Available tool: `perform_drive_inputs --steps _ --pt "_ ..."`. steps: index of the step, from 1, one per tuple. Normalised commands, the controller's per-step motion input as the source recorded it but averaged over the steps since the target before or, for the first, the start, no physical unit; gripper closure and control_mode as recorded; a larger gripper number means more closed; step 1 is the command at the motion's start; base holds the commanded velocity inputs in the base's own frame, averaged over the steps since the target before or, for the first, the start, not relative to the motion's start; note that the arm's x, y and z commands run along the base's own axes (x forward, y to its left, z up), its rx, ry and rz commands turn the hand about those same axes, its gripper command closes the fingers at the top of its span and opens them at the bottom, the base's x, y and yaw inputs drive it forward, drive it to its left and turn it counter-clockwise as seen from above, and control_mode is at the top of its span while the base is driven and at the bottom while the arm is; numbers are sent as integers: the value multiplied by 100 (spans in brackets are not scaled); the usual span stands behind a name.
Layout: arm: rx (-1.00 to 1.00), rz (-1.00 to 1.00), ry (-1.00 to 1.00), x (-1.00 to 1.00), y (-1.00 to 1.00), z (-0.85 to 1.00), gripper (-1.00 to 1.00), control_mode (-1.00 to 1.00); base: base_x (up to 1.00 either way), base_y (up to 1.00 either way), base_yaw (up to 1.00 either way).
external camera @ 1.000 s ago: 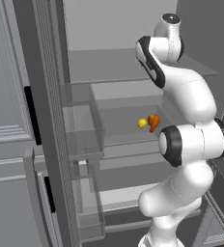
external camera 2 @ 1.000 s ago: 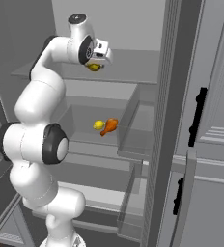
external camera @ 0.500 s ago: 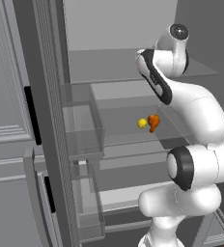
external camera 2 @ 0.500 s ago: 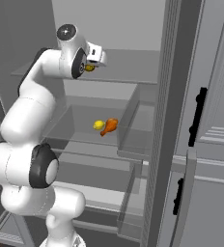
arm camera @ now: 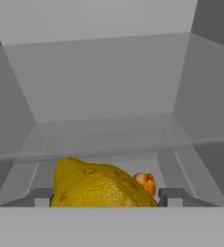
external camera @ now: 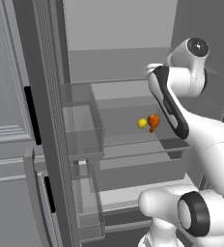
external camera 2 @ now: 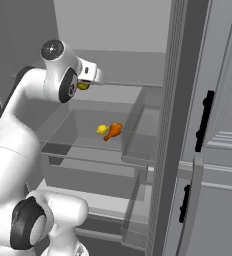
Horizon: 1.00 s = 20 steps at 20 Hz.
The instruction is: Place one lemon and one chicken drumstick in each tupperware on the nearby counter, to pack two identical lunches.
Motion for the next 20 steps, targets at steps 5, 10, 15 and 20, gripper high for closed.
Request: perform_drive_inputs --steps 5,10,15,20 --pt "-1 0 18 -100 8 -54 100 -100 0 0 0" --pt "-7 0 24 -76 18 -90 100 -100 0 0 0" --pt "-1 0 0 -92 0 -53 100 -100 0 0 0" --pt "0 0 0 -45 0 -58 100 -100 0 0 0"
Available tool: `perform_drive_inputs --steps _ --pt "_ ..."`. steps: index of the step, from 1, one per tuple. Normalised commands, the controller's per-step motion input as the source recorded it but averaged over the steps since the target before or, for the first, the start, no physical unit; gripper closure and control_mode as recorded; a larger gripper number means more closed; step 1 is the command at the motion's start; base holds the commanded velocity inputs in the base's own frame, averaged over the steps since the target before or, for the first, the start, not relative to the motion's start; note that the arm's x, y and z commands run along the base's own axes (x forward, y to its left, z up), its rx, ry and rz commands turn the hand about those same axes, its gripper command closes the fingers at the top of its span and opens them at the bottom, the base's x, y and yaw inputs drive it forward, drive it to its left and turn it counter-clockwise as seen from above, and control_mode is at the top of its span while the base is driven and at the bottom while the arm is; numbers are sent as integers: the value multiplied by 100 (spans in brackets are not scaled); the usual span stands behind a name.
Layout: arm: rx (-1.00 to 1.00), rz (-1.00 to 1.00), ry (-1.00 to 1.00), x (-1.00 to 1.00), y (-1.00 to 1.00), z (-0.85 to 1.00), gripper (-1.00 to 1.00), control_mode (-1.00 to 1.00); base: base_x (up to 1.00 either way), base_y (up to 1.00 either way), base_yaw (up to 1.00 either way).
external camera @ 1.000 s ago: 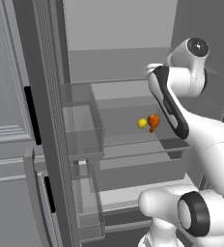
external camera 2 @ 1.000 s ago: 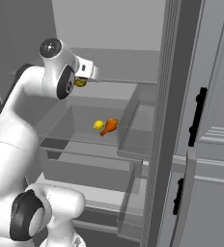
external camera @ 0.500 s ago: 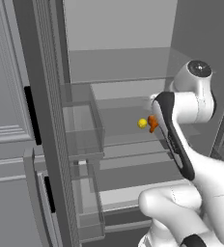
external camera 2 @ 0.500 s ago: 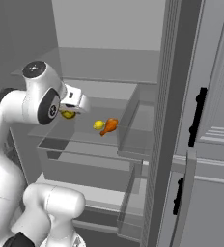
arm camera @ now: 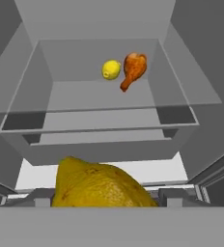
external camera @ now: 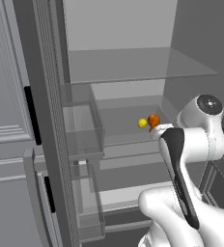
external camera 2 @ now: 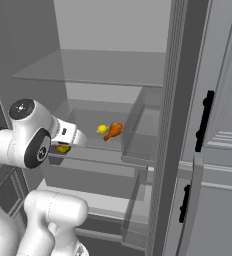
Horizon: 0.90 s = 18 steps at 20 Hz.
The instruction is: Place one lemon and one chicken drumstick in each tupperware on the nearby counter, to pack two identical lunches.
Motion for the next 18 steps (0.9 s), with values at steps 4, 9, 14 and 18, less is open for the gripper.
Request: perform_drive_inputs --steps 4,9,14,18 --pt "0 0 -1 -16 1 -40 100 -100 0 0 0" --pt "0 0 0 -24 0 -8 100 -100 0 0 0" --pt "0 0 0 -28 0 0 100 100 -30 0 1" --pt "0 0 0 0 0 0 100 100 -99 0 9"
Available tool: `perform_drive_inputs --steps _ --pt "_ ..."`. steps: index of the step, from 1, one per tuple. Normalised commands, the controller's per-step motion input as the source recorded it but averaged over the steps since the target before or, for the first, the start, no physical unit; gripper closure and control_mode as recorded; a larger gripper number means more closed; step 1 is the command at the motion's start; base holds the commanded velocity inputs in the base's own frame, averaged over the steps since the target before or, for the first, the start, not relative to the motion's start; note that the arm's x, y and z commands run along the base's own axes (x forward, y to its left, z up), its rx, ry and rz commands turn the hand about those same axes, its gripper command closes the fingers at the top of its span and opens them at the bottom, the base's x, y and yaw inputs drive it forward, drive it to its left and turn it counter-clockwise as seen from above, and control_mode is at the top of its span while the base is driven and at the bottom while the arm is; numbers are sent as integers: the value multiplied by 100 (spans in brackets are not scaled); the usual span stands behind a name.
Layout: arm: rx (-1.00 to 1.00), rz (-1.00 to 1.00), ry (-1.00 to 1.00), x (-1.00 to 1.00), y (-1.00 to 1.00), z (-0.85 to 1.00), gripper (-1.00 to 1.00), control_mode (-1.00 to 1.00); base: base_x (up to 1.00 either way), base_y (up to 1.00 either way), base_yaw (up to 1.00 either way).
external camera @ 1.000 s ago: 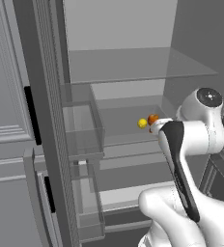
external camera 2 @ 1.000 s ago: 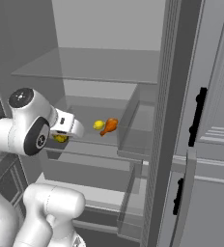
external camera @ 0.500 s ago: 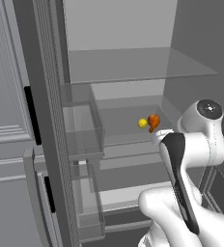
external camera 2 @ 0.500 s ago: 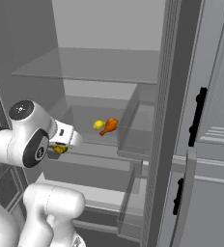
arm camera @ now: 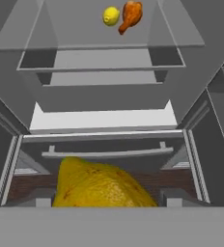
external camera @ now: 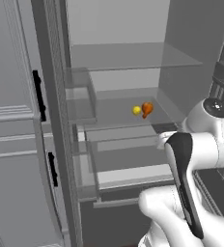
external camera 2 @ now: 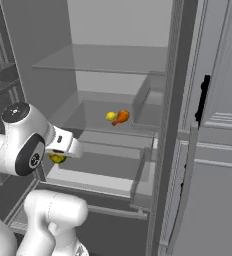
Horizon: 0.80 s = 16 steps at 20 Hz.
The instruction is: Place one lemon and one chicken drumstick in each tupperware on the nearby counter, to pack two identical lunches.
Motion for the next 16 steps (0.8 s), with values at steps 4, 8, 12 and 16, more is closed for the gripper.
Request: perform_drive_inputs --steps 4,8,12,16 --pt "0 0 0 0 0 0 100 100 -100 3 18" --pt "0 0 0 0 0 0 100 100 -100 34 38" --pt "0 0 0 0 0 0 100 100 -100 71 34" --pt "0 0 0 0 0 0 100 100 -98 93 35"
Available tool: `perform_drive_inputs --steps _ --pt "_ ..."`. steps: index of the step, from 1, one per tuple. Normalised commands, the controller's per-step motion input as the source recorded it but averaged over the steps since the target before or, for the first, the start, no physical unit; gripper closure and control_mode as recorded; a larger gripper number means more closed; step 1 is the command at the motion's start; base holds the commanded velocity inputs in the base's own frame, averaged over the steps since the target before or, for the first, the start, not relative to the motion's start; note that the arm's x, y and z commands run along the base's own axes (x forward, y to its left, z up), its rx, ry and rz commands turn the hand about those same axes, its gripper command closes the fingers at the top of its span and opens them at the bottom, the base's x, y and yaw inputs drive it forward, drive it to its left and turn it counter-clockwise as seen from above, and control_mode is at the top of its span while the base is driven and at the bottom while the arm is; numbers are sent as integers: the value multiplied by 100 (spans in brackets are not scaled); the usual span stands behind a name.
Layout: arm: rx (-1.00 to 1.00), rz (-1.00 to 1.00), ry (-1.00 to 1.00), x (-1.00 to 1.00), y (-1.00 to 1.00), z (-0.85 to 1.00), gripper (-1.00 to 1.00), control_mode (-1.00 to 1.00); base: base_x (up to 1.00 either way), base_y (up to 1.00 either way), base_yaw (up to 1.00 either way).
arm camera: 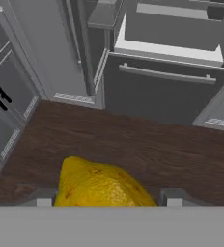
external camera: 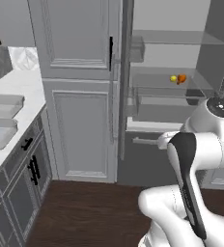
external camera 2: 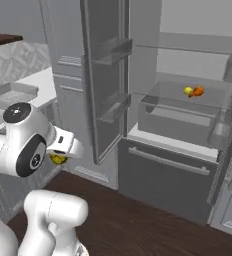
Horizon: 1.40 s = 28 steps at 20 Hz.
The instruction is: Place one lemon and one chicken drumstick in each tupperware on the nearby counter, to pack two identical lunches.
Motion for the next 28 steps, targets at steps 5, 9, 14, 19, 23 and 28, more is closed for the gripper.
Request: perform_drive_inputs --steps 5,9,14,19,23,28 --pt "0 0 0 0 0 0 100 100 -65 96 35" --pt "0 0 0 0 0 0 100 100 27 50 50" --pt "0 0 0 0 0 0 100 100 95 0 48" --pt "0 0 0 0 0 0 100 100 100 0 39" --pt "0 0 0 0 0 0 100 100 100 0 21" --pt "0 0 0 0 0 0 100 100 94 0 2"
